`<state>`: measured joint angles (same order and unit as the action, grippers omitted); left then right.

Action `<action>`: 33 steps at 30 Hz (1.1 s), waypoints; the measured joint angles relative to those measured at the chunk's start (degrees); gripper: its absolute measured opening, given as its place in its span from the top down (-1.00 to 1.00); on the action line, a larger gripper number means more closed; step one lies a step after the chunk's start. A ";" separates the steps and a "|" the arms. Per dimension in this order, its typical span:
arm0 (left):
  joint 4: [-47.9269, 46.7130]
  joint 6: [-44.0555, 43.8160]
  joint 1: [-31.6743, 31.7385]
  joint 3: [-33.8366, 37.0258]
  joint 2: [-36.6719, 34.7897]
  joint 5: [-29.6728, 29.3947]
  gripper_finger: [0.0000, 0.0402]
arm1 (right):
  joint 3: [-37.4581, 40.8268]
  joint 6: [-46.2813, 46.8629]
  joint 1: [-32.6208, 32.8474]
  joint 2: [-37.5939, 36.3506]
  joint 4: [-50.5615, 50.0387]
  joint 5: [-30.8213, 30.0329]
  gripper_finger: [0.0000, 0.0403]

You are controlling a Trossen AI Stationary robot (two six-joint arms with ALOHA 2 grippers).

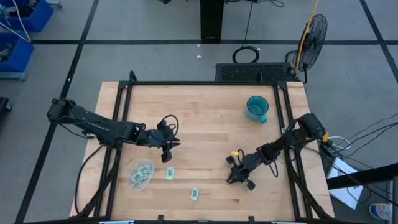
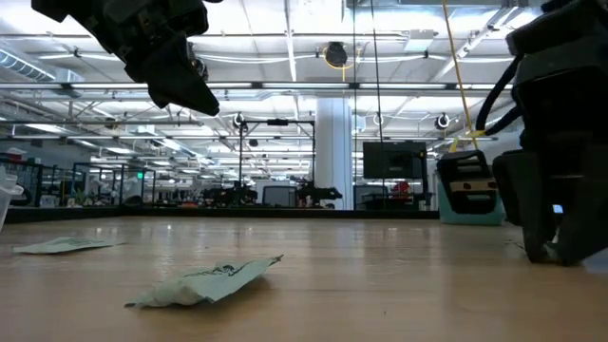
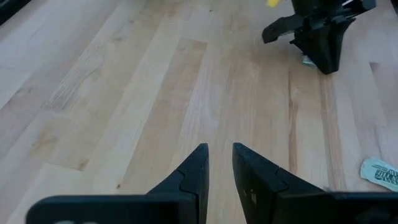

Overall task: Pick and place Stevia / Truvia into bins
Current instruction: Put the green stevia packet into the transparent bin

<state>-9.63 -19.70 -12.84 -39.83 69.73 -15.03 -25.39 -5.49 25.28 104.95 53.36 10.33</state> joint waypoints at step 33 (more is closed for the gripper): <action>0.92 13.98 0.02 -0.02 -17.94 -34.40 0.62 | -45.50 -9.64 -18.18 11.06 -10.32 0.59 0.92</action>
<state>-8.71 -5.72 -12.82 -39.86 51.79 -49.42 -70.88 -15.13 7.10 116.02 43.04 10.92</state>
